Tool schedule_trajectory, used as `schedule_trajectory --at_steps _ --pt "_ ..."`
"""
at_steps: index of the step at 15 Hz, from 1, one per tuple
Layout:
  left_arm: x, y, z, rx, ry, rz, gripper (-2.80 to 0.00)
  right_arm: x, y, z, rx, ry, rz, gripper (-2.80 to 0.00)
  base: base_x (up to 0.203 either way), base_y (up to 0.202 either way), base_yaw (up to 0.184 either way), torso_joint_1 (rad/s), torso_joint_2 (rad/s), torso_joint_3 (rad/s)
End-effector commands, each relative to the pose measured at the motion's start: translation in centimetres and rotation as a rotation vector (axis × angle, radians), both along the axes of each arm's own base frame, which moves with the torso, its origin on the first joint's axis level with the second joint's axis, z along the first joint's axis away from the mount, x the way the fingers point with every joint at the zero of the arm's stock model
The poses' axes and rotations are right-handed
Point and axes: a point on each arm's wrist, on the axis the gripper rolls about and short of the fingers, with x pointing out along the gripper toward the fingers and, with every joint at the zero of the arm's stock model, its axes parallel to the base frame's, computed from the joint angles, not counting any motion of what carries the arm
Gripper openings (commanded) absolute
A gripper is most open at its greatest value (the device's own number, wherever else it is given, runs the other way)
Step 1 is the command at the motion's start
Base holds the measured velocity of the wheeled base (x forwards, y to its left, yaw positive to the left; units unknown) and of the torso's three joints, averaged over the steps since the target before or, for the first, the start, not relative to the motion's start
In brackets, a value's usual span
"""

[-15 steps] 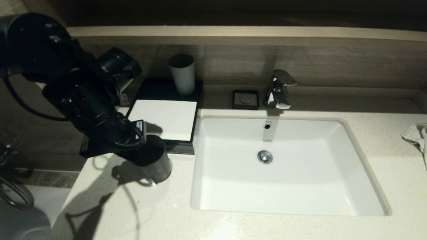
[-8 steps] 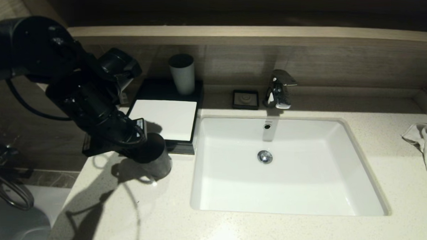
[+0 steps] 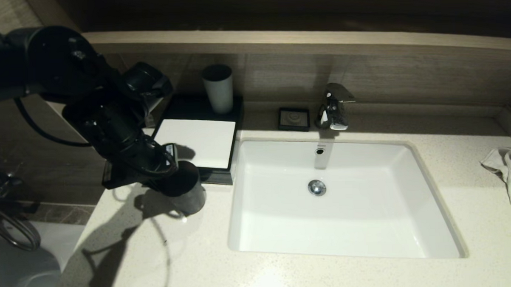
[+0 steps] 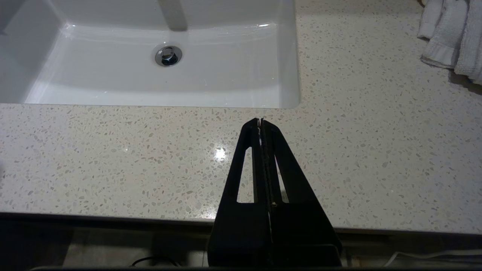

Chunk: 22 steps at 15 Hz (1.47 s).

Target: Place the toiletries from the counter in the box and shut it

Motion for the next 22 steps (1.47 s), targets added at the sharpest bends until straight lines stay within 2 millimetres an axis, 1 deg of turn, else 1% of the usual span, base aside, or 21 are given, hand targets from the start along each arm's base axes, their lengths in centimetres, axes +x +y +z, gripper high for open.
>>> schedule_trajectory --at_steps 1,3,4,9,11,12,15,17,19,20,22 --pt "0.2 0.0 -0.1 0.001 0.003 0.006 -2.80 0.0 0.0 0.0 0.000 0.001 0.000 -2.80 0.000 0.000 0.000 0.000 0.00 0.000" --pt "0.3 0.0 -0.3 0.002 0.006 0.006 -2.80 0.0 0.0 0.0 0.000 0.002 0.000 -2.80 0.000 0.000 0.000 0.000 0.00 0.000" --pt "0.4 0.0 -0.4 0.003 0.007 0.008 0.00 0.0 0.0 0.0 0.000 0.000 0.000 -2.80 0.000 0.000 0.000 0.000 0.00 0.000" --pt "0.4 0.0 -0.3 0.002 0.006 0.008 0.00 0.0 0.0 0.0 0.000 0.002 0.000 -2.80 0.000 0.000 0.000 0.000 0.00 0.000" --pt "-0.1 0.2 0.2 -0.005 -0.010 0.014 0.00 0.0 0.0 0.0 0.000 0.002 0.000 -2.80 0.000 0.000 0.000 0.000 0.00 0.000" --pt "-0.6 0.4 0.9 -0.012 -0.029 0.018 0.00 0.0 0.0 0.0 0.000 0.002 0.000 -2.80 0.000 0.000 0.000 0.000 0.00 0.000" --pt "-3.3 1.5 3.6 -0.049 -0.116 0.018 0.00 0.0 0.0 0.0 0.000 0.002 0.000 -2.80 0.000 0.000 0.000 0.000 0.00 0.000" --pt "-5.7 2.5 5.6 -0.076 -0.187 0.016 0.00 0.0 0.0 0.0 0.000 0.002 0.000 -2.80 0.000 0.000 0.000 0.000 0.00 0.000" --pt "-8.6 3.6 7.6 -0.104 -0.267 0.007 0.00 0.0 0.0 0.0 0.000 0.002 0.000 -2.80 0.000 0.000 0.000 0.000 0.00 0.000" --pt "-10.2 4.2 8.2 -0.111 -0.297 -0.002 0.00 0.0 0.0 0.0 0.000 0.002 0.000 -2.80 0.000 0.000 0.000 0.000 0.00 0.000" --pt "-12.9 5.3 8.2 -0.094 -0.320 -0.046 0.00 0.0 0.0 0.0 0.000 0.002 0.000 -2.80 0.000 0.000 0.000 0.000 0.00 0.000"
